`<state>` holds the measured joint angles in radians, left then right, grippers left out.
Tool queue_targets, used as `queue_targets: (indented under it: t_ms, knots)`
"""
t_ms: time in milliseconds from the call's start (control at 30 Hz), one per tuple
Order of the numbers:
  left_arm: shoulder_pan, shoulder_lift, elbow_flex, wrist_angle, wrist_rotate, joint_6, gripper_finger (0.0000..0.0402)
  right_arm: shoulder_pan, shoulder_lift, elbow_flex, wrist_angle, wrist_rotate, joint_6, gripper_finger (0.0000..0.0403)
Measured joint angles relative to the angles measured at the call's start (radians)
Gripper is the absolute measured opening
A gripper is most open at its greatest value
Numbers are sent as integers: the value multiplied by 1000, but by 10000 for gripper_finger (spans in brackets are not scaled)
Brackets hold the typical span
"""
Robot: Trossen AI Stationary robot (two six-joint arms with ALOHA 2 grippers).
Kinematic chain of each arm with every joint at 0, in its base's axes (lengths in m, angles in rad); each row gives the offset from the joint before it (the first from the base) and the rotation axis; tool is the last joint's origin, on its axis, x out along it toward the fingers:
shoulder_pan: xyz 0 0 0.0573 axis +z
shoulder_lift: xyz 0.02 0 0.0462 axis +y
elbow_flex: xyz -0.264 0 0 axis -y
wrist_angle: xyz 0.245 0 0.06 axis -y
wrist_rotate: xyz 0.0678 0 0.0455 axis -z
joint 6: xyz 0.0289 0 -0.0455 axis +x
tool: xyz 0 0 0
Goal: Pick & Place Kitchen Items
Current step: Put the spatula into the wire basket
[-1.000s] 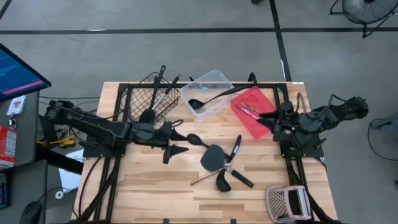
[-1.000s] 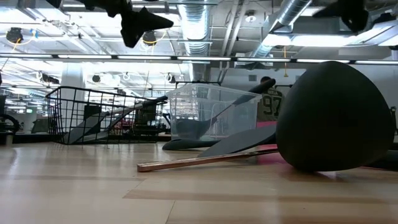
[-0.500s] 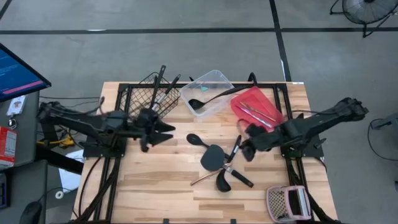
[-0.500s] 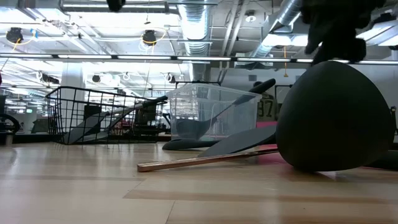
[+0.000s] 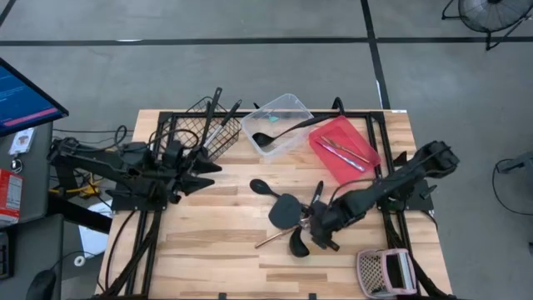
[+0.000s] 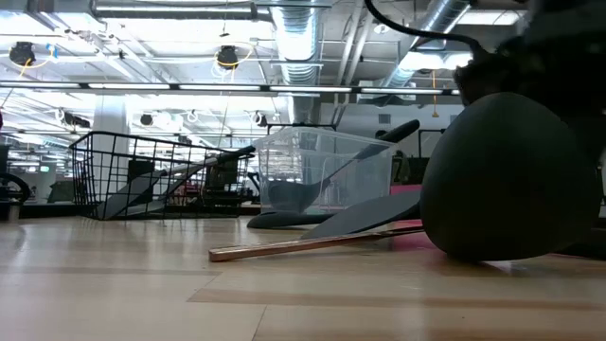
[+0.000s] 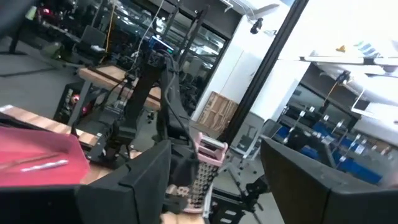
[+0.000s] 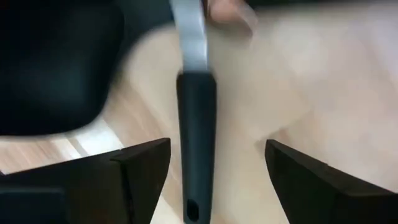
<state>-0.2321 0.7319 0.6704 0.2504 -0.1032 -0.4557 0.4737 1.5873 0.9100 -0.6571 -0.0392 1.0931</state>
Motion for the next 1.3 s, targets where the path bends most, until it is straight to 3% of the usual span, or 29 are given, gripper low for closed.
queue_targets:
  t_ms: [533,633,767,967,1300]
  knots:
    - [0,4,0,-3,-2,14,237,99,187,18,20,15,34,248]
    - [0,4,0,-4,-10,13,237,108,203,44,-48,59,35,193]
    - [0,4,0,-4,-11,12,237,97,191,49,-77,66,-20,80]
    - [0,4,0,-4,-11,11,237,69,191,51,-69,15,-53,78]
    - [1,4,0,-6,-11,11,237,56,197,170,-147,28,-132,74]
